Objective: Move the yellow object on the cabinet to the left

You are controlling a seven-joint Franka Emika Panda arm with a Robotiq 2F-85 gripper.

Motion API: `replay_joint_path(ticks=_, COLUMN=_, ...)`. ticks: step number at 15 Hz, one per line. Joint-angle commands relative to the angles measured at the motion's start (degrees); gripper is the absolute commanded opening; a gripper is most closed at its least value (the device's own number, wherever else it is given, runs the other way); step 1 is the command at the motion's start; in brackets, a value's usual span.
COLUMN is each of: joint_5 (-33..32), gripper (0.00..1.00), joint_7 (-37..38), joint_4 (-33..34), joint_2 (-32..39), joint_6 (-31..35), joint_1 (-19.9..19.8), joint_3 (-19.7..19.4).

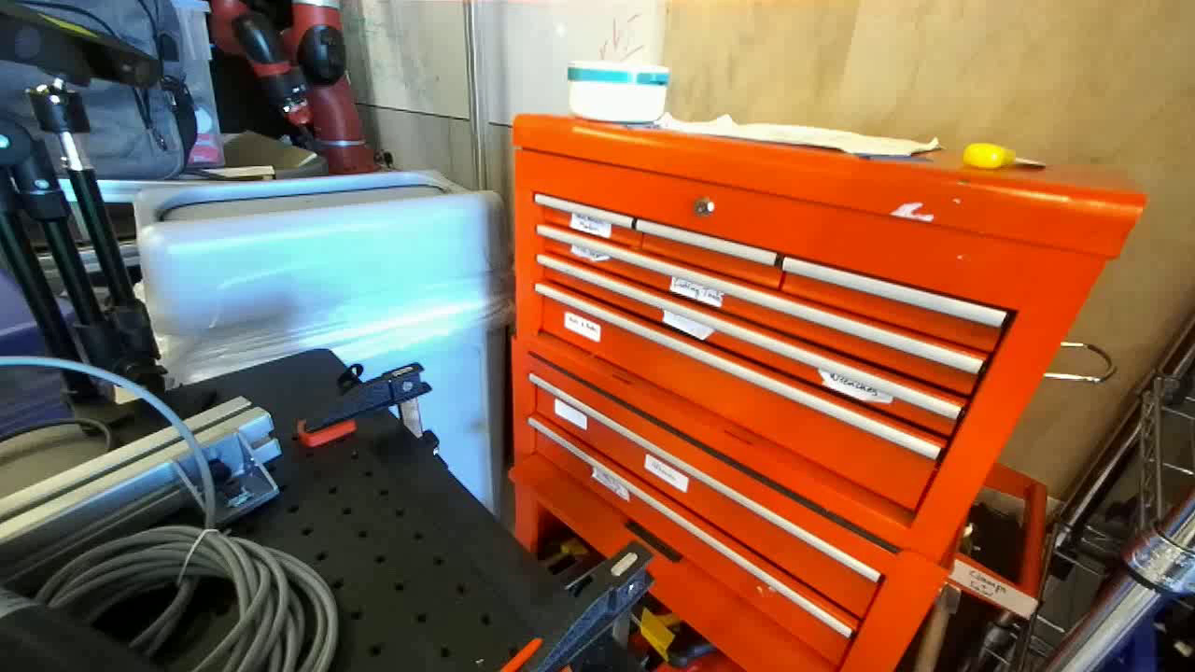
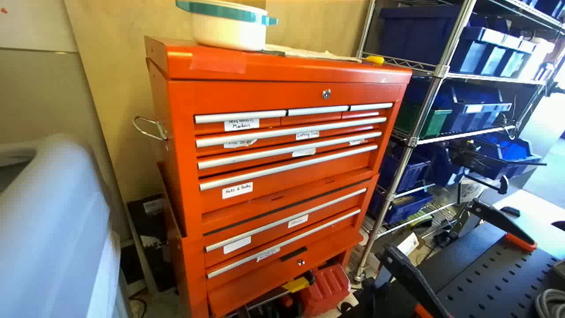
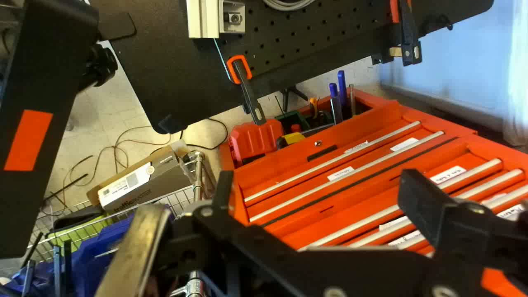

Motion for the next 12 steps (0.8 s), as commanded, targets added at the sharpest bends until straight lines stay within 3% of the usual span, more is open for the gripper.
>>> replay_joint_path(ticks=1, joint_5=0.49, gripper=1.0, joint_7=-0.45, joint_4=0.12, joint_2=0.16, joint_6=-0.1, joint_1=-0.74, joint_3=0.65)
replay_joint_path(ticks=7, joint_5=0.49, gripper=1.0, joint_7=-0.44, joint_4=0.13, joint_2=0.15, joint_6=-0.1, joint_1=-0.74, joint_3=0.65)
replay_joint_path(ticks=12, joint_5=2.86, gripper=1.0, joint_7=3.96, joint_4=4.03, joint_2=9.53, joint_6=9.46, joint_1=1.09, joint_3=2.53)
